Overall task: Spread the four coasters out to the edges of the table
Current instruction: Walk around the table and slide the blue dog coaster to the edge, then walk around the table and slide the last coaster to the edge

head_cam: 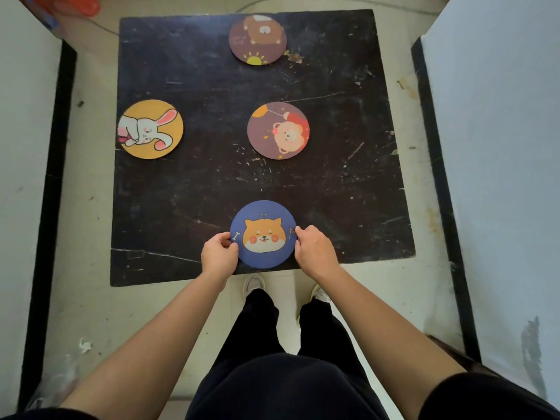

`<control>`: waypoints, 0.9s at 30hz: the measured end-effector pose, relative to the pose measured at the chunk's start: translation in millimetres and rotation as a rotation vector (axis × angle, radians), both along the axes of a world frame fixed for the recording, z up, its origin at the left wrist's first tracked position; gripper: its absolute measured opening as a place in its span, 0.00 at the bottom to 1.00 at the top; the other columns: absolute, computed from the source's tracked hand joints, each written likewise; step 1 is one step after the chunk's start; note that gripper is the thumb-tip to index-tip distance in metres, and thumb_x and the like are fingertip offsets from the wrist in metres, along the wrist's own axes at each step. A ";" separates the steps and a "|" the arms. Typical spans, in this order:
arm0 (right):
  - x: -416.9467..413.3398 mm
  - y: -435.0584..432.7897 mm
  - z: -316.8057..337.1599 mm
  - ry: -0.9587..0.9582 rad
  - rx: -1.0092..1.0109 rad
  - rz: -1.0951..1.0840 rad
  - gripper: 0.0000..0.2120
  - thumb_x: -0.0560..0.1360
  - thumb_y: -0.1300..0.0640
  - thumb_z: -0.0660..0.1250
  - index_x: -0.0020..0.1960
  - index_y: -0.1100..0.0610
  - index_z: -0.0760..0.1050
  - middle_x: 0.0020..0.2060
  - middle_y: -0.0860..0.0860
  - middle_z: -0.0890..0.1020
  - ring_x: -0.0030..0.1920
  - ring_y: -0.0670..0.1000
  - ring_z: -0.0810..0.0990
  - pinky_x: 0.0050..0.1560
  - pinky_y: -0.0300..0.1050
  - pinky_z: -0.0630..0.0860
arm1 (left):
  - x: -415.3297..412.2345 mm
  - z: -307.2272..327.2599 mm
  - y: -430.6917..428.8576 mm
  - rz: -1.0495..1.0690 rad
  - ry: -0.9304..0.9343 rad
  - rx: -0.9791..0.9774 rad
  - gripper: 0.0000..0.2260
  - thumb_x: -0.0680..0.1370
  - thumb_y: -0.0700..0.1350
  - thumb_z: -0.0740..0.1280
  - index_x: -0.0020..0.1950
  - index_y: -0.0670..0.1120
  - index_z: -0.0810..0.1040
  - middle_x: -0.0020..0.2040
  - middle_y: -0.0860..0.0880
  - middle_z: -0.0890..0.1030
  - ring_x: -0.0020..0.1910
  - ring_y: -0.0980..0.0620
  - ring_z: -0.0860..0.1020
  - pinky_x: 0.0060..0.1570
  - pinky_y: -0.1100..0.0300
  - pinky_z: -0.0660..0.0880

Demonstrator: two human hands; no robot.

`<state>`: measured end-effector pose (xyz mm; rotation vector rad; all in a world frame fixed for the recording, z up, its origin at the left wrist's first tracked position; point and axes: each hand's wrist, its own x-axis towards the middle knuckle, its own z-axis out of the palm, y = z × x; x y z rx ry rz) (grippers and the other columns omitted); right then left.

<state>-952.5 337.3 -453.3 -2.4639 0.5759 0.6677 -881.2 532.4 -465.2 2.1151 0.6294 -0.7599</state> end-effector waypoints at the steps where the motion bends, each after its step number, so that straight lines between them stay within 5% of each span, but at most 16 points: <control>1: 0.9 0.4 0.8 0.000 -0.015 0.006 0.18 0.85 0.55 0.54 0.69 0.59 0.72 0.54 0.58 0.77 0.52 0.58 0.80 0.50 0.49 0.75 | 0.2 -0.4 0.7 -0.004 0.003 0.000 0.19 0.79 0.39 0.66 0.70 0.43 0.73 0.57 0.47 0.80 0.52 0.50 0.76 0.56 0.50 0.78; 5: 3.4 -0.6 6.8 0.032 -0.070 0.043 0.16 0.84 0.52 0.55 0.66 0.57 0.73 0.55 0.56 0.78 0.55 0.58 0.80 0.47 0.48 0.74 | -0.4 4.8 1.1 -0.120 0.006 0.041 0.20 0.79 0.43 0.67 0.71 0.43 0.72 0.62 0.44 0.80 0.51 0.51 0.75 0.49 0.55 0.76; 8: 11.7 -11.6 19.7 0.035 -0.118 0.081 0.24 0.83 0.49 0.56 0.76 0.57 0.63 0.66 0.57 0.74 0.64 0.59 0.75 0.56 0.52 0.75 | 13.4 22.0 -0.8 -0.371 -0.072 0.160 0.23 0.80 0.51 0.64 0.72 0.43 0.69 0.68 0.42 0.74 0.58 0.47 0.76 0.54 0.51 0.76; 11: 31.6 -32.6 45.9 -0.111 -0.231 0.026 0.29 0.83 0.44 0.54 0.80 0.54 0.56 0.75 0.57 0.67 0.71 0.58 0.69 0.64 0.56 0.72 | 46.5 53.2 -7.6 -0.573 -0.306 0.312 0.27 0.80 0.57 0.60 0.76 0.47 0.64 0.76 0.42 0.65 0.72 0.42 0.67 0.67 0.42 0.68; 15: 70.1 -68.8 107.1 -0.418 -0.417 -0.060 0.32 0.81 0.35 0.48 0.80 0.48 0.53 0.80 0.57 0.56 0.79 0.60 0.58 0.74 0.59 0.61 | 104.1 122.9 -31.0 -0.760 -0.769 0.435 0.29 0.81 0.61 0.54 0.78 0.48 0.58 0.80 0.39 0.56 0.78 0.39 0.54 0.72 0.38 0.55; 21: 108.7 -127.4 210.1 -0.868 -0.706 -0.162 0.33 0.81 0.33 0.51 0.81 0.48 0.54 0.81 0.57 0.56 0.79 0.61 0.58 0.76 0.57 0.54 | 154.1 229.0 -98.8 -0.775 -1.148 0.403 0.30 0.80 0.63 0.49 0.78 0.48 0.56 0.80 0.39 0.52 0.79 0.38 0.50 0.73 0.35 0.48; 27: 92.4 -186.0 226.7 -0.938 -0.742 -0.151 0.35 0.80 0.32 0.52 0.80 0.50 0.56 0.80 0.58 0.57 0.79 0.61 0.59 0.76 0.61 0.59 | 133.9 251.1 -168.6 -0.798 -1.191 0.359 0.32 0.80 0.65 0.47 0.79 0.49 0.53 0.81 0.41 0.48 0.79 0.40 0.46 0.74 0.36 0.46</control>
